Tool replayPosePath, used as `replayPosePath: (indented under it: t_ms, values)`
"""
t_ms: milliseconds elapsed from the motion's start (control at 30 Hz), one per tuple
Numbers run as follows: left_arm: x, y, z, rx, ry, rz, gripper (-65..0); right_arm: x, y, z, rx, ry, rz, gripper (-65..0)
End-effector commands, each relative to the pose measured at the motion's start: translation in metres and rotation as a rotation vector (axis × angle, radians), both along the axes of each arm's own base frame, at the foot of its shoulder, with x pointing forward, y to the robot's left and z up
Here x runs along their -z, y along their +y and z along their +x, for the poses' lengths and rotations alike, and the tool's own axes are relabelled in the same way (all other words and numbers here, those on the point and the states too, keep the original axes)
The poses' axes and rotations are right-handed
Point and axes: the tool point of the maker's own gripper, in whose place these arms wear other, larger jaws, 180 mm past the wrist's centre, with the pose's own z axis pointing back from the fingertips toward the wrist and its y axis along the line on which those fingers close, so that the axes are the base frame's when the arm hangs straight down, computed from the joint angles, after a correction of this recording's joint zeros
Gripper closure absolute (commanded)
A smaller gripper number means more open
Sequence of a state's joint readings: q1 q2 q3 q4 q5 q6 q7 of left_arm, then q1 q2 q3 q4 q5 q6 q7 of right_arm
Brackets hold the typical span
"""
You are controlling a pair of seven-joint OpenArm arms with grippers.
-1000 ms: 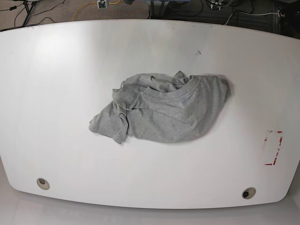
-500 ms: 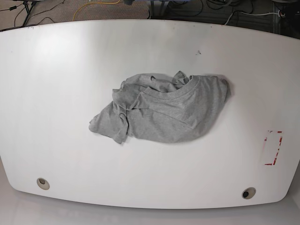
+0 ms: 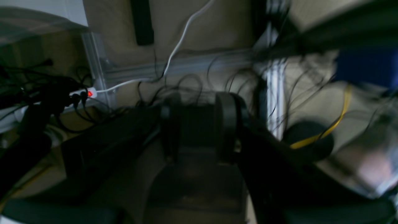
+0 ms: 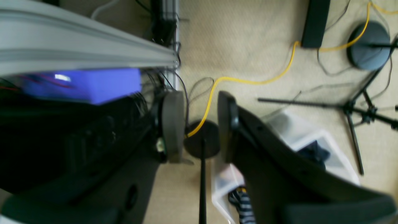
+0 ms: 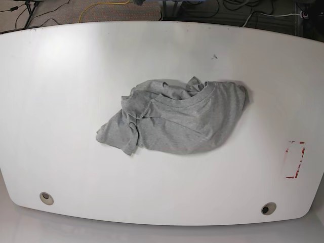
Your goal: Layout the t-shirt on the table in an organized manner, then fold the t-shirt properly
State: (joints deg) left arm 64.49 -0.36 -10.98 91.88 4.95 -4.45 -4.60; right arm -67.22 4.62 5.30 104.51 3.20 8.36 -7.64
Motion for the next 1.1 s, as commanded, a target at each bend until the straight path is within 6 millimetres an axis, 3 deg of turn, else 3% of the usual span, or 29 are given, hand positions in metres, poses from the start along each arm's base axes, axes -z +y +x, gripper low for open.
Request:
replayPosePath:
  t_ms: [0,167,367,567,800,1067]
  values:
    - [-0.024,0.004,0.009,0.006,-0.054,0.0,-16.8,-0.02,0.001,0.007,-0.01,-0.045,0.001,-17.1]
    - [-0.054,0.005,0.028,0.018,-0.127,-0.02,-16.7,-0.043,0.004,0.023,-0.02,-0.104,0.004,-17.1]
    - [-0.085,0.011,0.055,0.012,-0.224,-0.002,-16.8,-0.051,0.006,0.05,-0.025,-0.192,0.007,-17.1]
    - [-0.102,0.017,0.081,0.017,-0.309,0.026,-16.9,-0.058,-0.001,0.088,-0.019,-0.31,-0.011,-17.1]
    - [-0.108,0.018,0.118,0.017,-0.412,0.031,-17.8,-0.073,-0.012,0.139,-0.002,-0.481,-0.039,-17.1]
    - [-0.118,0.017,0.158,0.017,-0.527,0.03,-35.3,-0.089,-0.012,0.188,-0.009,-0.619,-0.046,-17.9]
